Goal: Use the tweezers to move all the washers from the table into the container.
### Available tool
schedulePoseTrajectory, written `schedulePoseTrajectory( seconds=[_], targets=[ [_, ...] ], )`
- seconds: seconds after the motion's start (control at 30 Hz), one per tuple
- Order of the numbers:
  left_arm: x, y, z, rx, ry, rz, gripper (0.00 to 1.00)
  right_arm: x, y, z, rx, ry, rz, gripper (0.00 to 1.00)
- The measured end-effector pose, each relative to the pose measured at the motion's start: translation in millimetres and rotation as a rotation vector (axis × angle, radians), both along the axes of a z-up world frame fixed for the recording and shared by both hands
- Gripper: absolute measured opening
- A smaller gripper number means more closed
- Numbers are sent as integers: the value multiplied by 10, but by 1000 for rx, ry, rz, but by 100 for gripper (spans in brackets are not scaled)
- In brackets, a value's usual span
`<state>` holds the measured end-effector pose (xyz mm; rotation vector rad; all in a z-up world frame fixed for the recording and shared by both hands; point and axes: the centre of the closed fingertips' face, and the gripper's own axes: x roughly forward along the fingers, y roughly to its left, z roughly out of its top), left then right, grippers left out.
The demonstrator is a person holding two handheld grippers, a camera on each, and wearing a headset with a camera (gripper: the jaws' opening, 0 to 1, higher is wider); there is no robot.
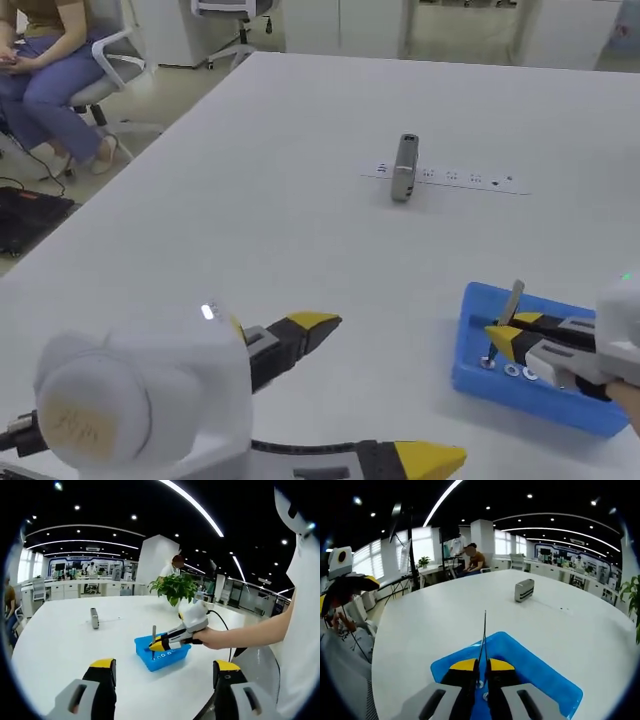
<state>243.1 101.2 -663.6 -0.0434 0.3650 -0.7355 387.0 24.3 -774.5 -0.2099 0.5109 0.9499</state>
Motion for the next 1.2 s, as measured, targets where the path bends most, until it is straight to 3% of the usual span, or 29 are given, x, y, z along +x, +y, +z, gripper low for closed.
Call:
schedulePoseTrajectory(
  seconds=[0.1,0.23,0.33,0.57,0.67,0.83,1.03,1.1,1.2],
  targets=[
    [15,-6,13,20,-5,-7,79,20,-18,108,51,-10,-25,4],
    [52,-13,24,29,4,-7,73,53,-81,275,48,-65,-39,5],
    [100,5,16,21,17,5,67,66,-122,508,123,-103,-61,4],
    [137,-5,53,7,6,-3,58,43,-287,792,187,-154,-81,4],
    [152,-25,74,-5,2,-13,55,-15,-314,963,261,-172,-83,3],
    [175,-105,52,16,5,-51,51,-287,-323,1081,303,-187,-22,2],
    [224,-230,92,25,-8,-118,45,-696,-272,1022,295,-174,112,2],
    [236,-290,114,19,-17,-148,44,-867,-229,969,300,-150,180,1],
    [229,-406,111,-24,7,-207,43,-1160,-173,797,308,-55,307,1]
  ],
)
